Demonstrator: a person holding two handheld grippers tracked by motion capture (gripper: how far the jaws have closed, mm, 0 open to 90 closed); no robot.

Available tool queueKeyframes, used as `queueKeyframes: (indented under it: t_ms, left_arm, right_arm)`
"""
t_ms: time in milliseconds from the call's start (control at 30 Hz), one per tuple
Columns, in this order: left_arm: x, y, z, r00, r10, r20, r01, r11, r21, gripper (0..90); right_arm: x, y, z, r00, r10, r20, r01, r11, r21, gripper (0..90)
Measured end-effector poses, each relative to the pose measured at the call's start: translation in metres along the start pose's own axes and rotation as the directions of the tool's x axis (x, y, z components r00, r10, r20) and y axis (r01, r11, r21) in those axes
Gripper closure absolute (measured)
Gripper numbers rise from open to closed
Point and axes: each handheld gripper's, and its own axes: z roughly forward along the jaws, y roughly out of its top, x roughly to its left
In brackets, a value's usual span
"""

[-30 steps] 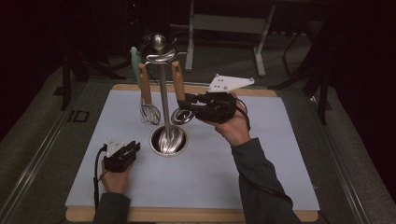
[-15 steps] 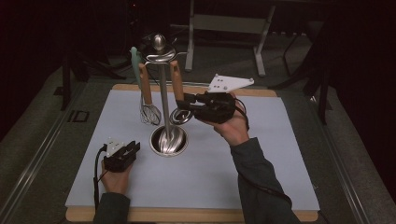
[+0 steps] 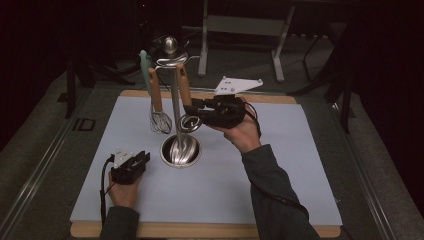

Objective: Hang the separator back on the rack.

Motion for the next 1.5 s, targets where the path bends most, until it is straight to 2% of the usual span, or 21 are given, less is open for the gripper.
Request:
queueKeyframes:
  t_ms: [133,200,267,533,700,1167,1500]
  left_arm:
    - [0.0,0.0,0.0,1.0,0.0,0.0,0.0,1.0,0.0,73.8]
    - [0.0,0.0,0.0,1.0,0.001,0.0,-0.001,1.0,0.0,73.8]
    - [0.0,0.0,0.0,1.0,0.001,0.0,-0.001,1.0,0.0,73.8]
    - [0.0,0.0,0.0,1.0,0.002,0.0,-0.002,1.0,-0.001,73.7]
    - [0.0,0.0,0.0,1.0,0.001,-0.001,-0.001,1.0,-0.001,73.6]
    - [0.0,0.0,0.0,1.0,0.001,-0.002,-0.001,1.0,0.001,73.3]
    - [0.0,0.0,0.001,1.0,0.0,-0.004,0.0,1.0,0.003,73.0]
  right_arm:
    - [-0.003,-0.004,0.004,0.9999,0.008,0.006,-0.008,1.0,0.012,71.1]
    - [-0.004,-0.006,0.005,0.9999,0.015,0.003,-0.015,1.0,0.001,70.1]
    - [-0.004,-0.006,0.005,0.9998,0.017,0.009,-0.017,1.0,0.005,64.1]
    - [0.0,-0.012,0.001,0.9984,-0.023,0.052,0.02,0.999,0.05,57.3]
    - [0.0,-0.02,-0.001,0.9955,-0.053,0.078,0.045,0.994,0.096,56.5]
    - [-0.008,-0.041,-0.009,0.9935,-0.051,0.101,0.036,0.988,0.151,54.8]
    - [-0.015,-0.064,-0.019,0.9914,-0.044,0.123,0.018,0.978,0.207,53.0]
